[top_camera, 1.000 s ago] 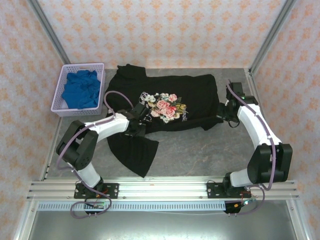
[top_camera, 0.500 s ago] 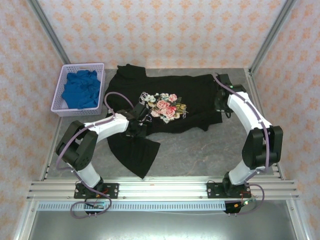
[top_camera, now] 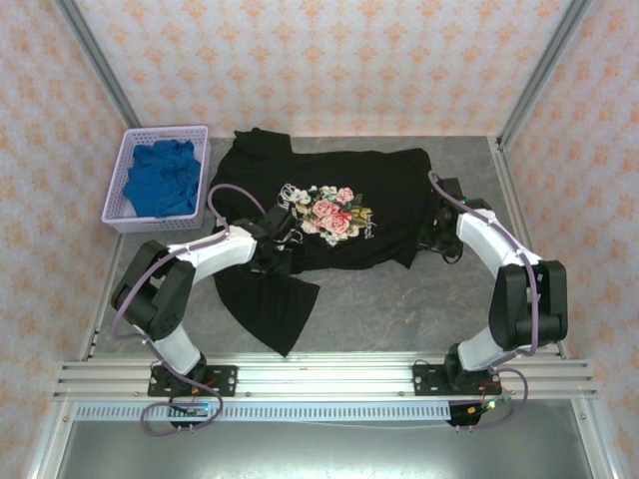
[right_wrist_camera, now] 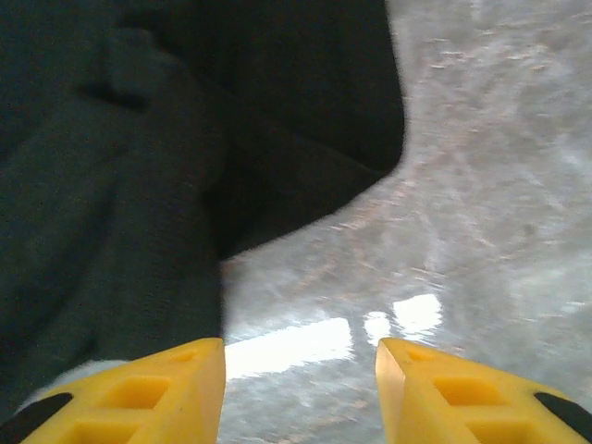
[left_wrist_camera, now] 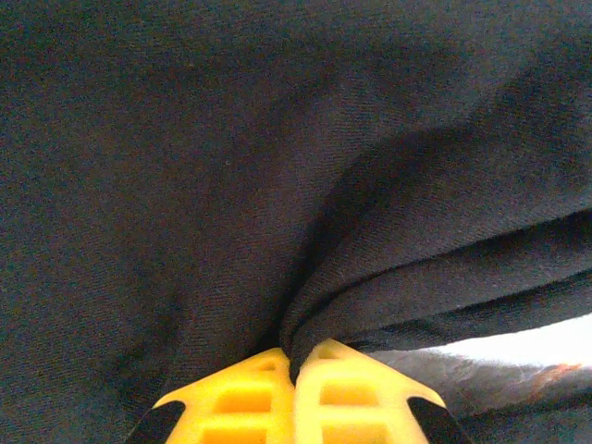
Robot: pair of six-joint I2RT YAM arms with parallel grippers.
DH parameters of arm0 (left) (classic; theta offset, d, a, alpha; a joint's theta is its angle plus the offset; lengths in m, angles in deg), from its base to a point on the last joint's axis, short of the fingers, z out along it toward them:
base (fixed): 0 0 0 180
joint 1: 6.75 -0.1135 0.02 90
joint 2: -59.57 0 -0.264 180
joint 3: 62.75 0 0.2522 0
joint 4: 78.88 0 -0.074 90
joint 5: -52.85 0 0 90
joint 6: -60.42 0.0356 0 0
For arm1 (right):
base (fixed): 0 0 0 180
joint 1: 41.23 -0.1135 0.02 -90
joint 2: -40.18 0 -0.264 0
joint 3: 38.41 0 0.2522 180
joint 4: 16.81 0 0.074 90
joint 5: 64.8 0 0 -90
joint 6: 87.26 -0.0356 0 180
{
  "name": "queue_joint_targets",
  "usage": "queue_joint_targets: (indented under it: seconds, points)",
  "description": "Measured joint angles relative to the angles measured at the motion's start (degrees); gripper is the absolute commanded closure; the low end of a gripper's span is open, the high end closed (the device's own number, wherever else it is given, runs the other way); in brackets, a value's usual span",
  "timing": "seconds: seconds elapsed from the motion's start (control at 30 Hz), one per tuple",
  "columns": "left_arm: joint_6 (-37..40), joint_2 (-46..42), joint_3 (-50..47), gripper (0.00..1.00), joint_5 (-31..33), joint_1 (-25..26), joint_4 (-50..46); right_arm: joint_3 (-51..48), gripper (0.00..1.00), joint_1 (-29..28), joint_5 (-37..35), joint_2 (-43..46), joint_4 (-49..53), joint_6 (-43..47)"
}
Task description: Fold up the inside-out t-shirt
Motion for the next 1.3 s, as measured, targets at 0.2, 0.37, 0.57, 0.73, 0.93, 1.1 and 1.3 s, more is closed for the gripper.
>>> queue_joint_targets:
  seconds: [0.2,0.37,0.57,0.73,0.93,1.1,1.3]
  points:
    - [0.1,0.0,0.0,1.0,-0.4,0.0,0.0,3.8,0.44,-2.5,0.3,-7.0,-5.2,-1.9]
    - [0.1,0.0,0.0,1.0,-0.4,0.0,0.0,5.5,0.47,-3.3,-1.8,-10.9,-6.5,-2.1]
    - [0.1,0.0,0.0,1.0,-0.4,0.0,0.0,7.3,0.78,-3.8,-8.3,-13.2,-5.7,-1.4]
    - [0.2,0.0,0.0,1.0,-0.4,0.0,0.0,7.3,0.98,-3.8,-13.1,-12.4,-3.5,0.1]
    - [0.1,0.0,-0.1,1.0,-0.4,0.0,0.0,6.8,1.0,-1.4,-7.1,-4.4,-2.7,1.0]
    - [0.1,0.0,-0.6,1.0,-0.5,0.0,0.1,4.9,1.0,5.1,9.7,10.1,-6.7,1.7]
    - [0.1,0.0,-1.0,1.0,-0.6,0.0,0.3,4.9,1.0,5.5,30.5,18.7,-13.7,1.9]
